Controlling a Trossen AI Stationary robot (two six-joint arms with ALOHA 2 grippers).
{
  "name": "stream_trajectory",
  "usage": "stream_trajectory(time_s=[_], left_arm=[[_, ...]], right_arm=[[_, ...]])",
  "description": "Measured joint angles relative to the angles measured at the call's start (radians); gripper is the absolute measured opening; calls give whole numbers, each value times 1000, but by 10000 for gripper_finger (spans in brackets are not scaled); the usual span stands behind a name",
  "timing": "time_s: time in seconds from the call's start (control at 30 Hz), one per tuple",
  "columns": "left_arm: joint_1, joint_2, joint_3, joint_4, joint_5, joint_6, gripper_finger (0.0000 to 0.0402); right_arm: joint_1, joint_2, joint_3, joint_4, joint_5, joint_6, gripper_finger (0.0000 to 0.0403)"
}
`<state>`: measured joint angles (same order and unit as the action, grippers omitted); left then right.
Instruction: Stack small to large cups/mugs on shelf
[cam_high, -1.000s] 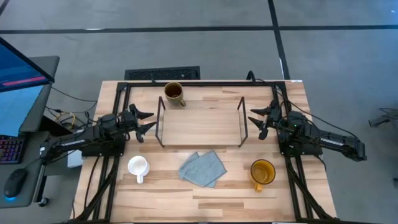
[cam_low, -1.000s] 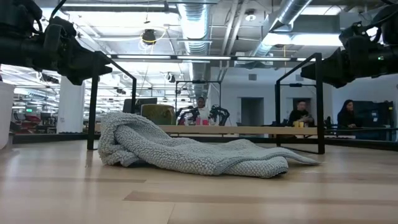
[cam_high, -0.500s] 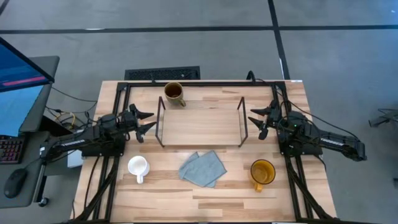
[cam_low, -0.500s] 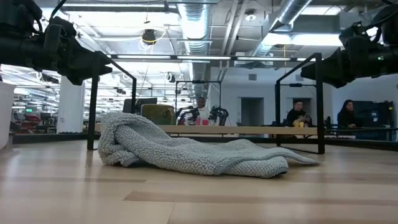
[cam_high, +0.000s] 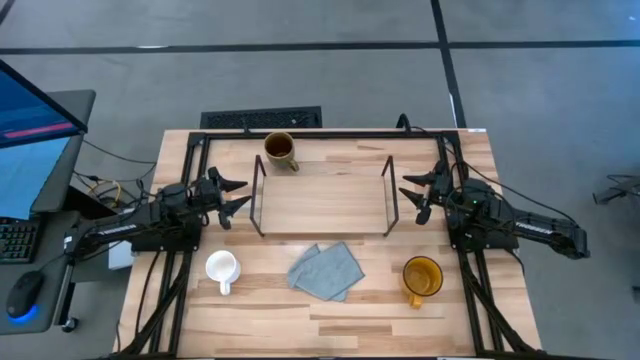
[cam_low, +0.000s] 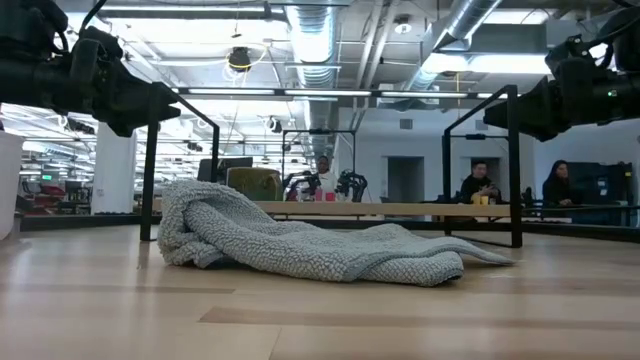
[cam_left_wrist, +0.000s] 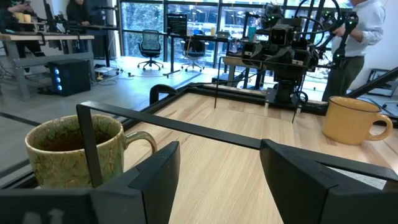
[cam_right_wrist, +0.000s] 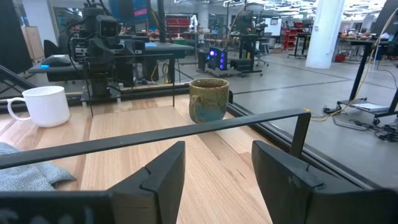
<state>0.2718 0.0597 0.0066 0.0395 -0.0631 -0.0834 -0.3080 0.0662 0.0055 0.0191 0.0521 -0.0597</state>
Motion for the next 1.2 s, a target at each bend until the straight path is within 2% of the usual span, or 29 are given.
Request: stream_trajectory(time_s=[0.53,1.2], left_arm=[[0,0,0,0,0,39,215],[0,1,0,0,-8,-38,215]], right_arm=[[0,0,0,0,0,0,210],[-2,0,0,2,1,0,210]])
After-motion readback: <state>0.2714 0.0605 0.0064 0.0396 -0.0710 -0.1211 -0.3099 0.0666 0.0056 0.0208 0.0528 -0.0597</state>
